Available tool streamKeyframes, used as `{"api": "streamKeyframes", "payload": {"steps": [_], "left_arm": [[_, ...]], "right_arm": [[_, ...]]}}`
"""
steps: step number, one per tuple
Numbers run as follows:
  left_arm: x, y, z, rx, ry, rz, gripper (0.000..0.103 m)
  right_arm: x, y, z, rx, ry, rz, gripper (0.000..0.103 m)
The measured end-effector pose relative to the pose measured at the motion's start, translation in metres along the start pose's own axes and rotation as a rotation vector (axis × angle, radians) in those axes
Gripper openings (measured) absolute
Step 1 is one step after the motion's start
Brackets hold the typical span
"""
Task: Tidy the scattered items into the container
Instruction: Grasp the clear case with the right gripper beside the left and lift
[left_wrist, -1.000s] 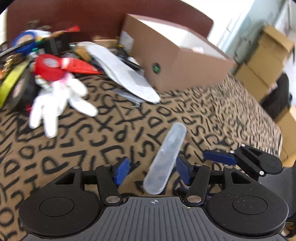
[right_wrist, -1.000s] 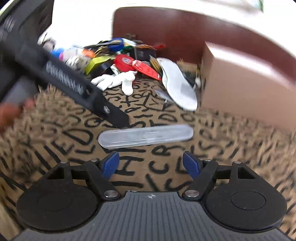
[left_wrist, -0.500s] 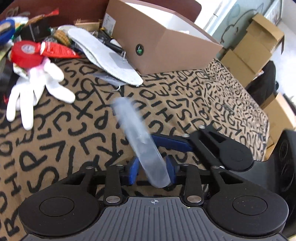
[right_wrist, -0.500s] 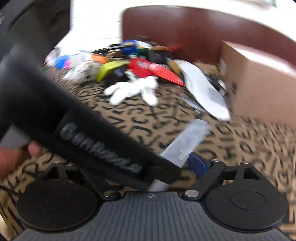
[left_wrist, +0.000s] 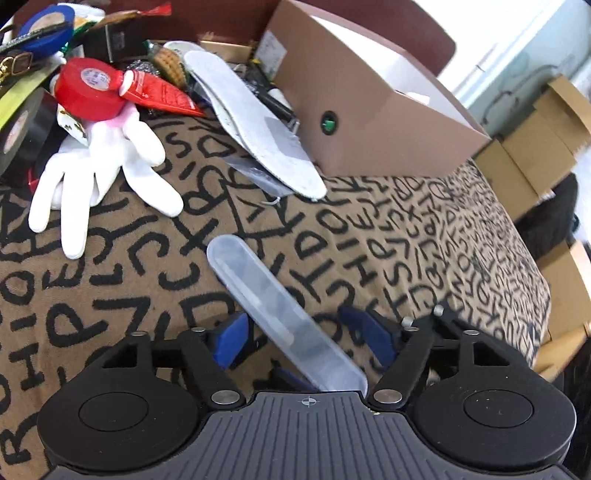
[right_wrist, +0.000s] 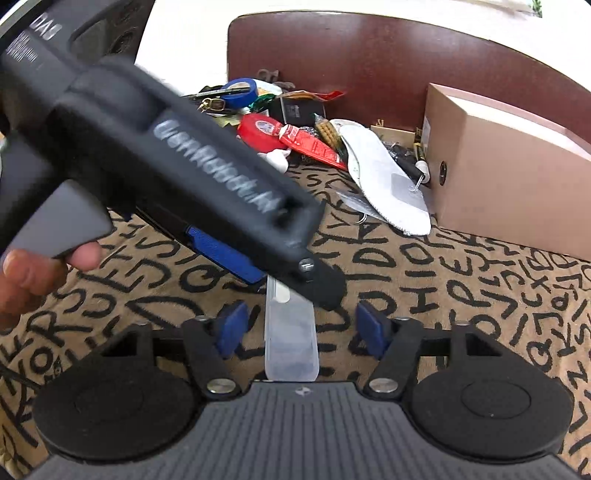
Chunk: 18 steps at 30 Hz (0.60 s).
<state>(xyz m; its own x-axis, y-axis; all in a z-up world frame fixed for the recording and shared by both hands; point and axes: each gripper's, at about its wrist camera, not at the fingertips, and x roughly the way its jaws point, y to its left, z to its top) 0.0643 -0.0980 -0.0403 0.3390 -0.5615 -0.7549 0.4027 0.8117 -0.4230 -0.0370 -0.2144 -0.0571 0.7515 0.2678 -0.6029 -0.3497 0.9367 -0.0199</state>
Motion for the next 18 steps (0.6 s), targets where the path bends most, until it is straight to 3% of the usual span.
{"api": "streamKeyframes", "payload": {"steps": [4, 7, 8, 13, 14, 15, 18], "left_arm": [[0.012, -0.014, 0.011, -0.01, 0.015, 0.105, 0.08], [0.017, -0.027, 0.013, 0.045, 0.024, 0.222, 0.055], [0.018, -0.028, 0.014, 0.052, 0.028, 0.242, 0.055], [0.02, -0.021, 0.02, -0.008, 0.046, 0.24, 0.055], [0.021, -0.021, 0.021, -0.009, 0.049, 0.244, 0.042], [0.021, -0.023, 0.021, -0.005, 0.052, 0.259, 0.036], [0.021, -0.022, 0.02, -0.016, 0.057, 0.253, 0.036]], "right_arm": [[-0.002, 0.009, 0.0, -0.057, 0.0, 0.009, 0.04], [-0.003, 0.011, -0.001, -0.079, 0.0, 0.0, 0.037], [-0.003, 0.01, -0.001, -0.068, 0.001, 0.002, 0.037], [0.004, 0.006, 0.003, -0.014, 0.01, -0.006, 0.039], [0.005, 0.006, 0.004, -0.01, 0.01, -0.011, 0.039], [0.006, 0.007, 0.004, -0.006, 0.01, -0.014, 0.038], [0.006, 0.007, 0.003, 0.002, 0.011, -0.015, 0.036]]}}
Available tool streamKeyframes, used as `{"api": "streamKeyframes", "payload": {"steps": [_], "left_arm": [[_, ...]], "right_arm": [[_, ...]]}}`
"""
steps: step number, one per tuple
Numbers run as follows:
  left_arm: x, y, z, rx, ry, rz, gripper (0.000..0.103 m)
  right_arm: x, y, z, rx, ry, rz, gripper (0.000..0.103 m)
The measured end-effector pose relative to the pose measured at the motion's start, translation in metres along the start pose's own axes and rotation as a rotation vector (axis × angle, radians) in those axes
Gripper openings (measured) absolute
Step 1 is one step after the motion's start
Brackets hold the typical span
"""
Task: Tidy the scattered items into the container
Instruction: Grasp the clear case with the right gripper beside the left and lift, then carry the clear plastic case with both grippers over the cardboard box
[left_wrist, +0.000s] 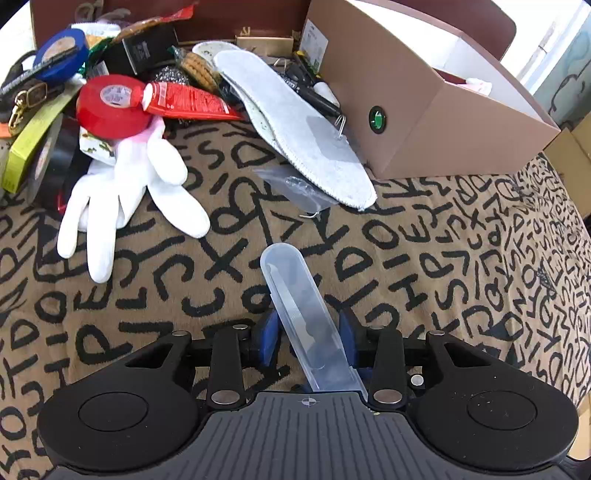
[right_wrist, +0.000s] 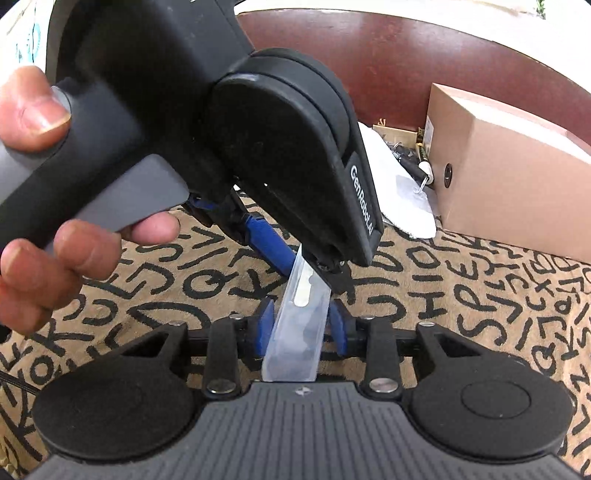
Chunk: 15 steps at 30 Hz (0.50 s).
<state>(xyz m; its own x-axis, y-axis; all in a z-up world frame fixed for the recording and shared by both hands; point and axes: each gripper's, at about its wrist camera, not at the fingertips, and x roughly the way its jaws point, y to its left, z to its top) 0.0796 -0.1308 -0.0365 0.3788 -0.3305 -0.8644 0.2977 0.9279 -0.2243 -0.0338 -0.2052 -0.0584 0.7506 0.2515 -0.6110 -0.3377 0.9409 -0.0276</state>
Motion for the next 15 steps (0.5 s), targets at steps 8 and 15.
{"api": "streamKeyframes", "payload": {"steps": [8, 15], "left_arm": [[0.002, -0.005, -0.003, 0.011, -0.013, 0.024, 0.036], [-0.007, -0.008, -0.007, -0.035, -0.015, -0.006, 0.035]], "right_arm": [[0.004, 0.001, 0.002, -0.002, 0.006, -0.007, 0.036], [-0.009, -0.001, 0.001, 0.007, -0.006, -0.019, 0.034]]}}
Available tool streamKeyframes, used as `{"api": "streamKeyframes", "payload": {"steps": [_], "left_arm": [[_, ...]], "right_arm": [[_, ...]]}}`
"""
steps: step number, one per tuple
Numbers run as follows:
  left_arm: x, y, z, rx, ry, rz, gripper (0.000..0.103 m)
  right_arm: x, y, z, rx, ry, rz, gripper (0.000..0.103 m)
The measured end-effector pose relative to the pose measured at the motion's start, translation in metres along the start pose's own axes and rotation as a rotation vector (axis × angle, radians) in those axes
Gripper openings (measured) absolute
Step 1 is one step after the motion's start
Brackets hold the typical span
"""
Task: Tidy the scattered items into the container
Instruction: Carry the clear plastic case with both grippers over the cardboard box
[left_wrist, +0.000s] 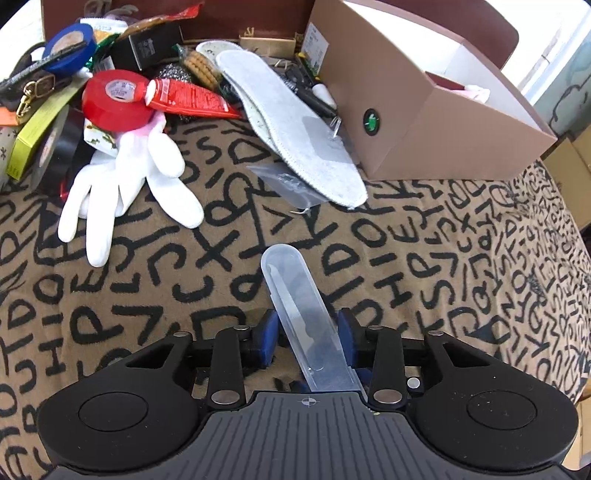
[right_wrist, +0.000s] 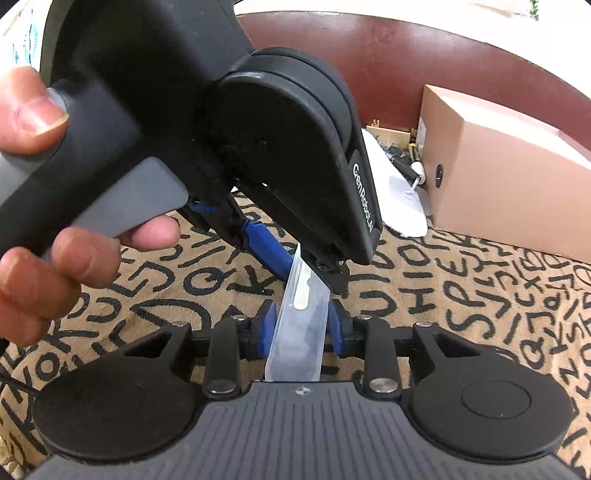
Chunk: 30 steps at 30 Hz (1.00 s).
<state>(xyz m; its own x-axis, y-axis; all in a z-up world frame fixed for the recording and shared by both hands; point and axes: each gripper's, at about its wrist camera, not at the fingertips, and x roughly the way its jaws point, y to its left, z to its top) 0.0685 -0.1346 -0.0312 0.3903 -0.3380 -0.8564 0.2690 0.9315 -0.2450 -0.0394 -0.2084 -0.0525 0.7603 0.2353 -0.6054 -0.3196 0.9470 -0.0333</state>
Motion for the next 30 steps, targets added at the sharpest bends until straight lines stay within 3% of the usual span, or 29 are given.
{"api": "streamKeyframes", "payload": {"steps": [7, 19, 30], "left_arm": [[-0.029, -0.026, 0.018, 0.032, -0.096, -0.021, 0.035], [-0.067, -0.086, 0.099, 0.123, -0.285, -0.05, 0.034], [-0.036, -0.113, 0.181, 0.152, -0.313, -0.107, 0.034]], "right_arm": [[-0.02, -0.012, 0.02, -0.01, -0.089, -0.05, 0.034], [-0.026, -0.065, 0.094, 0.028, -0.273, -0.126, 0.034], [0.014, -0.124, 0.139, 0.04, -0.294, -0.188, 0.033]]}}
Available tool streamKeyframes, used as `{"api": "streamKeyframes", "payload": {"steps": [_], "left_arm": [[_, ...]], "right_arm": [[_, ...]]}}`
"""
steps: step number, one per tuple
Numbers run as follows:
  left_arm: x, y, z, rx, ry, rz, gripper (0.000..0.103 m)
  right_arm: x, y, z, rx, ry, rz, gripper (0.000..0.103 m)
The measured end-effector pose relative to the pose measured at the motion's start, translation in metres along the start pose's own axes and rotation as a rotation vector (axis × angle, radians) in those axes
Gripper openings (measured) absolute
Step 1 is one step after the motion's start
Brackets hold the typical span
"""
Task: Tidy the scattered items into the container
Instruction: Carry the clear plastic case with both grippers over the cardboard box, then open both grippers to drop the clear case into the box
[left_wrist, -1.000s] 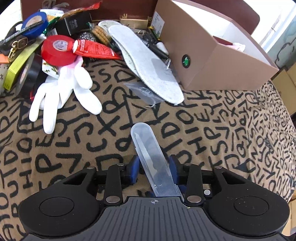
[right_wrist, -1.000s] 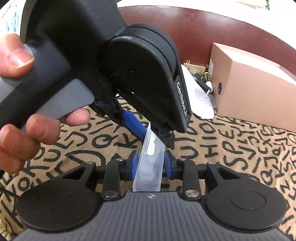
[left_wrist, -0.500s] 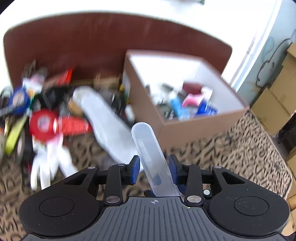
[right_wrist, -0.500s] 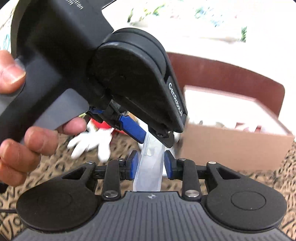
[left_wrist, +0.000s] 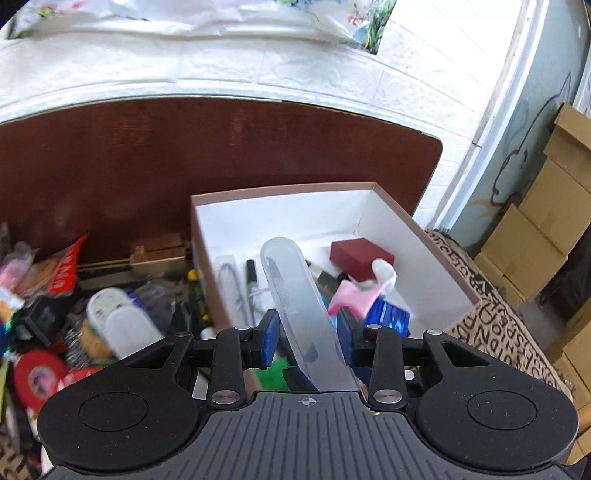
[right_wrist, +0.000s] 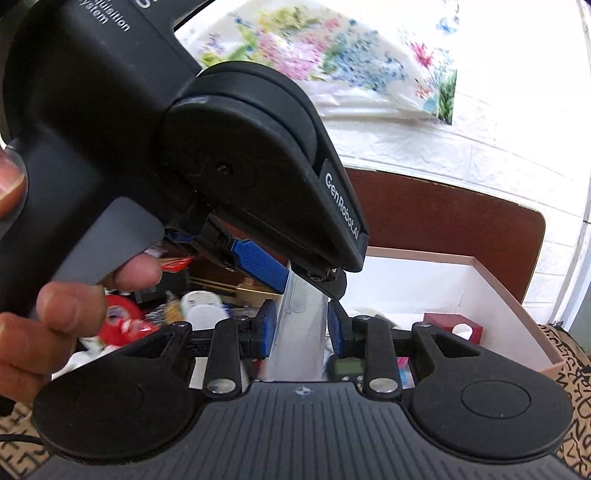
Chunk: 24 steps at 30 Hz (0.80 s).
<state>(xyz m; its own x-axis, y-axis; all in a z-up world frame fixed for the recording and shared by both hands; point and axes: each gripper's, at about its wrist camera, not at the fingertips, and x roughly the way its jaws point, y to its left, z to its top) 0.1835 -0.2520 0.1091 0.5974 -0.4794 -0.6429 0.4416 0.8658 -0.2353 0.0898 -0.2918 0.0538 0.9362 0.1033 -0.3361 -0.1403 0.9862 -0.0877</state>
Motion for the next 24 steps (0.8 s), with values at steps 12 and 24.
{"api": "streamKeyframes", "payload": {"steps": [12, 24], "left_arm": [[0.099, 0.02, 0.019, -0.048, 0.072, -0.043, 0.036], [0.135, 0.015, 0.02, 0.005, 0.101, -0.031, 0.052]], "right_arm": [[0.087, -0.037, -0.016, 0.039, 0.107, 0.002, 0.033], [0.115, -0.048, -0.034, 0.083, 0.15, 0.005, 0.034]]}}
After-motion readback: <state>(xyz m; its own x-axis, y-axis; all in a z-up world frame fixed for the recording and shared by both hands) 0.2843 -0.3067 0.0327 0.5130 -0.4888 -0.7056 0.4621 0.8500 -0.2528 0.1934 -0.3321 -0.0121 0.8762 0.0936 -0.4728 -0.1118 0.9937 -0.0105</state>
